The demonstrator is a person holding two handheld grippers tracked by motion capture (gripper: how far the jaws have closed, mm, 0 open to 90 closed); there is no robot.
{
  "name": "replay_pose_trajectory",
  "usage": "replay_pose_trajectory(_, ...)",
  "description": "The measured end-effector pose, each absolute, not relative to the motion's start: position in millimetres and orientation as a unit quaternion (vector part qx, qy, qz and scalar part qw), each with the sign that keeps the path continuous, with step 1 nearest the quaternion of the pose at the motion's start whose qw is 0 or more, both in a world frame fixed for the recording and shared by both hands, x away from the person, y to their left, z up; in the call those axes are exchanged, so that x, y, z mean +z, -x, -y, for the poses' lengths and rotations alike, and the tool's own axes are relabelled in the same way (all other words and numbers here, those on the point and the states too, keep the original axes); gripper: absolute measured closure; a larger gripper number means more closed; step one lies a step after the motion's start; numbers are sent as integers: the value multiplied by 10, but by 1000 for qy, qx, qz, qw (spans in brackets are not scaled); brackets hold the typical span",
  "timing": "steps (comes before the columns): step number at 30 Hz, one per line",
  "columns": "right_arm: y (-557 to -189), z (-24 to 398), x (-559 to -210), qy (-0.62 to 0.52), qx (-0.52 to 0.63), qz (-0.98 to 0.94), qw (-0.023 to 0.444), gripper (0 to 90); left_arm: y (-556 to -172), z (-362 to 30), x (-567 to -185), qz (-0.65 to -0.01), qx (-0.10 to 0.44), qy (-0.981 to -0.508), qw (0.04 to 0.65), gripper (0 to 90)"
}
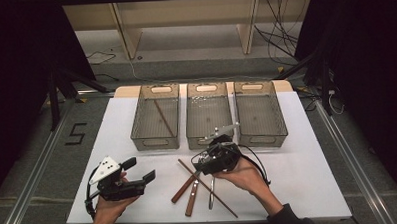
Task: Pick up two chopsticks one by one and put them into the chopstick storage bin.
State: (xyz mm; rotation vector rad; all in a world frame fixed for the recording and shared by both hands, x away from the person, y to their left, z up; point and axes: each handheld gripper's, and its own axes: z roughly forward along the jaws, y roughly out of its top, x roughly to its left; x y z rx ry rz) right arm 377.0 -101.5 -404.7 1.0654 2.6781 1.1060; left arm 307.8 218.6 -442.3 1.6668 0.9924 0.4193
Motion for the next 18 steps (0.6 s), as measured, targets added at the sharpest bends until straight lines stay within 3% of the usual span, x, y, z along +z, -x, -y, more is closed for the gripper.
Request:
replay_pose_trajectory(10, -3672, 998, -4247, -333, 329, -884, 15, 356, -3077, -2183, -4421, -418, 177, -703, 547, 128)
replay_pose_trajectory(18, -3623, 958, -4410, -325, 293, -899, 9, 465, -3075, -2185, -4419, -418, 178, -703, 547, 128)
